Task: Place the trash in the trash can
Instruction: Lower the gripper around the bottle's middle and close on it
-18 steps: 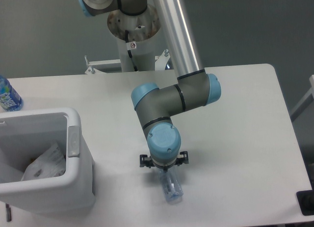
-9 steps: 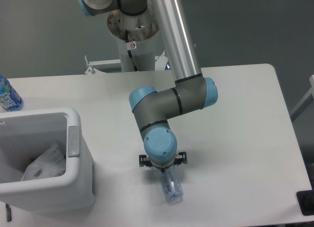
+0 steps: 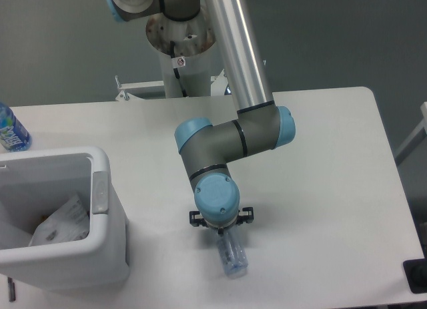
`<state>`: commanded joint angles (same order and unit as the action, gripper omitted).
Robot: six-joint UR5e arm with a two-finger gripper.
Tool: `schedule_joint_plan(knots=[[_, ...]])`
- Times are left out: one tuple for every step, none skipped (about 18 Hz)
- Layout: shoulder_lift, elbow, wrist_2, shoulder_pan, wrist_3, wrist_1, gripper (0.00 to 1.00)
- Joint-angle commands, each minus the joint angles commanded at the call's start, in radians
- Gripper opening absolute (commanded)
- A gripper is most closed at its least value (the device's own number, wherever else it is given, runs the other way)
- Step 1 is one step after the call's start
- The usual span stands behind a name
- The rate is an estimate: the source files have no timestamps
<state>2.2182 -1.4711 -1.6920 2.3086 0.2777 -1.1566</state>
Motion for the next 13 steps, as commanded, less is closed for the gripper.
schedule_joint_plan(knots=[[-0.002,-0.002,0.0,0.0,0.002,0.0,0.67],[-0.003,-0.003,0.0,0.0,0.0,0.002,0.67],[-0.003,-0.003,0.0,0.0,0.0,0.0,0.66],[-0.003,-0.003,0.0,0.0,0.0,0.002,0.63],[-0.005,-0.003,0.0,0.0,0.002,0.0,0.62],[-0.005,-0.003,0.0,0.0,0.0,0.0,0.61],[-0.006,-0.003,0.0,0.0,0.0,0.0,0.6],[-0.008,-0.003,0.0,0.0,0.0,0.002,0.59],[-0.009,-0.003,0.0,0.0,0.0,0.002,0.59],[-0.009,-0.003,0.0,0.0,0.0,0.002,0.59],[-0.009,-0.003,0.0,0.0,0.002,0.002,0.59],[-0.011,-0.002,0.0,0.0,0.002,0.002,0.59],[-0.012,-0.002,0.002,0.002,0.002,0.002,0.58]])
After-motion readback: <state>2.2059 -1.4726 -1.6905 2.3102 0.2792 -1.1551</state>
